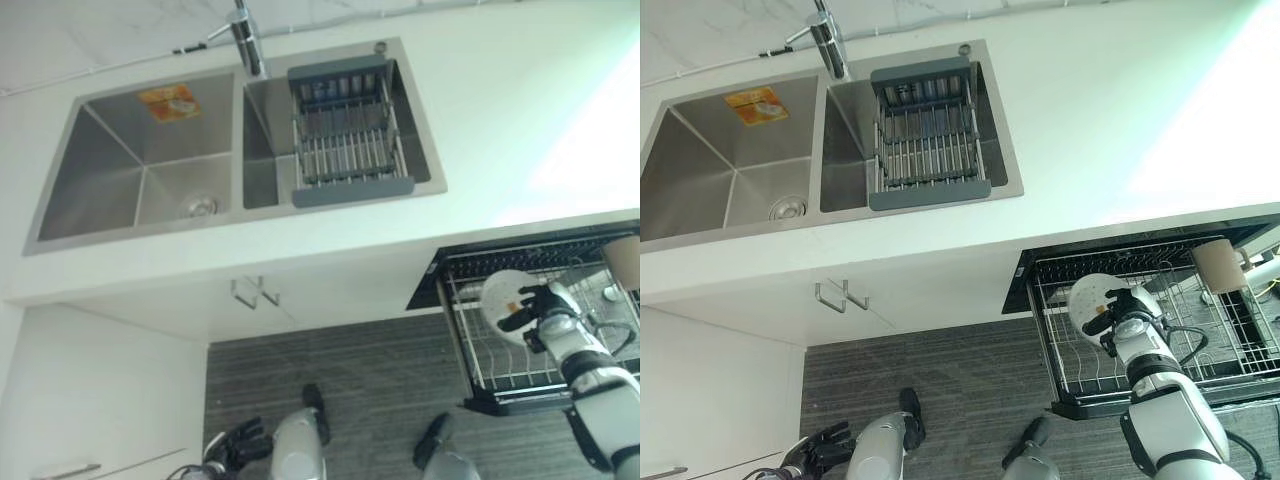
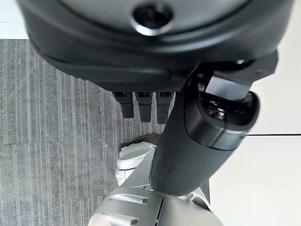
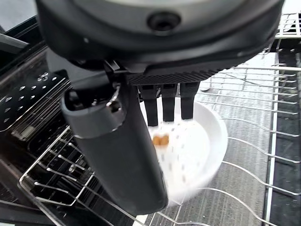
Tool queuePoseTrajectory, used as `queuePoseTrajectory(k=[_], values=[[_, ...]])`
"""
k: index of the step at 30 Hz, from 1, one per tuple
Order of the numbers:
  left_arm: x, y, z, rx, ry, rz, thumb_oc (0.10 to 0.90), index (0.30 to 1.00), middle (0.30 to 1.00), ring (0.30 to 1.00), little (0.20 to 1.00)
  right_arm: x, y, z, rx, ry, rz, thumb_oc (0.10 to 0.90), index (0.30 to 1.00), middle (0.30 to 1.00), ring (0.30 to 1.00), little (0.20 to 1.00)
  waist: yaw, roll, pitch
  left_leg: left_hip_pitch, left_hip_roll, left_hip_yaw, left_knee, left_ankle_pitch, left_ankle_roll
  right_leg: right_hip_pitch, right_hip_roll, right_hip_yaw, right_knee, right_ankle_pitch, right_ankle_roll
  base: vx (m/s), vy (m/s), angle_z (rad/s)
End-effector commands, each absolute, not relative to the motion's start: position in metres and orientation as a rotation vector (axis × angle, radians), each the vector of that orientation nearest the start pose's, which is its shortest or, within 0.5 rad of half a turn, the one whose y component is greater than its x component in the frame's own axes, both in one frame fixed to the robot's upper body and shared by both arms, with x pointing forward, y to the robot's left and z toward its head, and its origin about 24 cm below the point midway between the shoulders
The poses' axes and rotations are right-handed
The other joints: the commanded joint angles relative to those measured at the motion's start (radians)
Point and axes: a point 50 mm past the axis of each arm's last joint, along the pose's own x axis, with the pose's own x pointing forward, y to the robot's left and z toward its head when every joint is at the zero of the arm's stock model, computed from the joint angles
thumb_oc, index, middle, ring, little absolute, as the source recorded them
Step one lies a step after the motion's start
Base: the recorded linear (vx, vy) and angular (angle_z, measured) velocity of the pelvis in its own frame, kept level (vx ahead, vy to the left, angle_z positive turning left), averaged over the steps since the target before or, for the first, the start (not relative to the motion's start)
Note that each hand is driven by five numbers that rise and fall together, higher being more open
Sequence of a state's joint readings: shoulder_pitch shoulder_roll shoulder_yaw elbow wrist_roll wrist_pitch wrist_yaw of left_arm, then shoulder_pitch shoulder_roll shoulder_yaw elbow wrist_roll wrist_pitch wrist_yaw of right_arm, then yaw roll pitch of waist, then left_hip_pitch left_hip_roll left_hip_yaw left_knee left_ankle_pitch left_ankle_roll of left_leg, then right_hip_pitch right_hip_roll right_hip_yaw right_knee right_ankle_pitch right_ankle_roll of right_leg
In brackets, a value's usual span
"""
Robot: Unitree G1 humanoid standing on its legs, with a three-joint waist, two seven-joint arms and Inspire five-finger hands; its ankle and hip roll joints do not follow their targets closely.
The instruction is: Place the dishes in the dishwasher.
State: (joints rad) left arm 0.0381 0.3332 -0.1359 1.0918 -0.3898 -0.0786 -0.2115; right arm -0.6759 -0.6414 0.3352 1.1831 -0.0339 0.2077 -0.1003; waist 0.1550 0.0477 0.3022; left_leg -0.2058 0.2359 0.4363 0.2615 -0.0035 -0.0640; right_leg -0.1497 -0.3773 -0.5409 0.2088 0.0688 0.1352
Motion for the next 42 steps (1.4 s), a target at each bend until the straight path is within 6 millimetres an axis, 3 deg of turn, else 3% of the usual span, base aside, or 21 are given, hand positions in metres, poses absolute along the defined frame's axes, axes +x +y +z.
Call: queuePoseTrajectory(k=[1, 11, 12, 16, 22, 27, 32, 34, 35, 40, 41, 42], values=[[0.120, 0.243, -0.140, -0.092, 0.957, -0.011, 0.800, 0.900, 0.900, 0.900, 0.900, 0.322, -0.357, 0.064, -0.797, 0.624, -0.414, 0.800, 0.900, 0.900, 0.900, 0.900, 0.012, -0.002, -0.030, 0.077, 0.033, -0.005, 0.039, -0.154, -0.041, -0.012, -0.011, -0.012, 0.091, -0.127, 0.043, 0.00, 0.000, 0.00], [0.111, 0.248, -0.142, -0.108, 0.982, 0.039, 0.800, 0.900, 0.900, 0.900, 0.900, 0.324, -0.355, 0.073, -0.578, 0.562, -0.362, 0.800, 0.900, 0.900, 0.900, 0.900, -0.032, -0.035, -0.047, 0.118, 0.047, 0.019, 0.039, -0.160, -0.043, 0.003, 0.007, 0.016, 0.091, -0.133, 0.038, 0.03, 0.020, -0.09], [0.108, 0.252, -0.142, -0.118, 0.992, 0.069, 0.800, 0.900, 0.900, 0.900, 0.900, 0.317, -0.358, 0.073, -0.511, 0.555, -0.376, 0.800, 0.900, 0.900, 0.900, 0.900, -0.056, -0.052, -0.055, 0.132, 0.053, 0.031, 0.039, -0.162, -0.045, 0.008, 0.015, 0.028, 0.091, -0.134, 0.038, 0.03, 0.011, -0.18], [0.102, 0.253, -0.144, -0.125, 1.005, 0.106, 0.800, 0.900, 0.900, 0.900, 0.900, 0.300, -0.371, 0.073, -0.393, 0.536, -0.445, 0.800, 0.900, 0.900, 0.900, 0.900, -0.090, -0.074, -0.064, 0.161, 0.060, 0.047, 0.039, -0.169, -0.044, 0.018, 0.026, 0.050, 0.091, -0.132, 0.038, 0.03, -0.005, -0.23], [0.091, 0.253, -0.146, -0.143, 1.029, 0.158, 0.800, 0.900, 0.900, 0.900, 0.900, 0.289, -0.379, 0.112, -0.363, 0.304, -0.542, 0.800, 0.900, 0.900, 0.900, 0.900, -0.158, -0.102, -0.084, 0.205, 0.071, 0.093, 0.039, -0.179, -0.042, 0.019, 0.047, 0.091, 0.091, -0.128, 0.042, 0.02, -0.025, -0.28], [0.086, 0.249, -0.148, -0.165, 1.028, 0.193, 0.800, 0.900, 0.900, 0.900, 0.900, 0.262, -0.386, 0.133, -0.380, 0.143, -0.687, 0.800, 0.900, 0.900, 0.900, 0.900, -0.213, -0.108, -0.100, 0.226, 0.078, 0.132, 0.039, -0.186, -0.041, 0.009, 0.057, 0.117, 0.091, -0.126, 0.048, -0.01, -0.018, -0.32], [0.084, 0.247, -0.148, -0.170, 1.021, 0.206, 0.800, 0.900, 0.900, 0.900, 0.900, 0.240, -0.398, 0.136, -0.381, 0.109, -0.821, 0.800, 0.900, 0.900, 0.900, 0.900, -0.238, -0.104, -0.108, 0.239, 0.075, 0.152, 0.039, -0.194, -0.035, 0.003, 0.062, 0.129, 0.091, -0.125, 0.050, -0.01, -0.008, -0.19], [0.084, 0.246, -0.149, -0.182, 1.016, 0.215, 0.800, 0.900, 0.900, 0.900, 0.900, 0.229, -0.401, 0.125, -0.265, 0.117, -0.906, 0.800, 0.900, 0.900, 0.900, 0.900, -0.255, -0.100, -0.112, 0.245, 0.074, 0.166, 0.039, -0.196, -0.035, 0.003, 0.065, 0.137, 0.091, -0.128, 0.051, -0.02, -0.001, -0.22], [0.084, 0.243, -0.149, -0.185, 1.013, 0.208, 0.800, 0.900, 0.900, 0.900, 0.900, 0.218, -0.403, 0.099, -0.175, 0.177, -0.973, 0.800, 0.900, 0.900, 0.900, 0.900, -0.257, -0.095, -0.114, 0.250, 0.070, 0.170, 0.039, -0.201, -0.031, 0.004, 0.066, 0.139, 0.091, -0.128, 0.051, -0.02, 0.002, -0.22], [0.084, 0.241, -0.150, -0.176, 1.020, 0.184, 0.800, 0.900, 0.900, 0.900, 0.900, 0.211, -0.404, 0.050, 0.086, 0.310, -0.992, 0.800, 0.900, 0.900, 0.900, 0.900, -0.237, -0.087, -0.122, 0.259, 0.064, 0.173, 0.039, -0.206, -0.028, 0.016, 0.062, 0.126, 0.091, -0.131, 0.046, 0.00, -0.008, -0.11], [0.084, 0.241, -0.150, -0.173, 1.024, 0.182, 0.800, 0.900, 0.900, 0.900, 0.900, 0.211, -0.402, 0.041, 0.188, 0.315, -0.985, 0.712, 0.768, 0.768, 0.768, 0.768, -0.231, -0.086, -0.124, 0.261, 0.063, 0.174, 0.039, -0.206, -0.027, 0.019, 0.060, 0.122, 0.091, -0.132, 0.045, 0.00, 0.000, 0.00], [0.084, 0.241, -0.151, -0.171, 1.029, 0.181, 0.800, 0.900, 0.900, 0.900, 0.900, 0.210, -0.402, 0.030, 0.281, 0.335, -1.000, 0.546, 0.519, 0.519, 0.519, 0.519, -0.226, -0.085, -0.128, 0.263, 0.061, 0.174, 0.039, -0.207, -0.028, 0.022, 0.060, 0.118, 0.091, -0.133, 0.044, 0.03, -0.021, -0.02]])
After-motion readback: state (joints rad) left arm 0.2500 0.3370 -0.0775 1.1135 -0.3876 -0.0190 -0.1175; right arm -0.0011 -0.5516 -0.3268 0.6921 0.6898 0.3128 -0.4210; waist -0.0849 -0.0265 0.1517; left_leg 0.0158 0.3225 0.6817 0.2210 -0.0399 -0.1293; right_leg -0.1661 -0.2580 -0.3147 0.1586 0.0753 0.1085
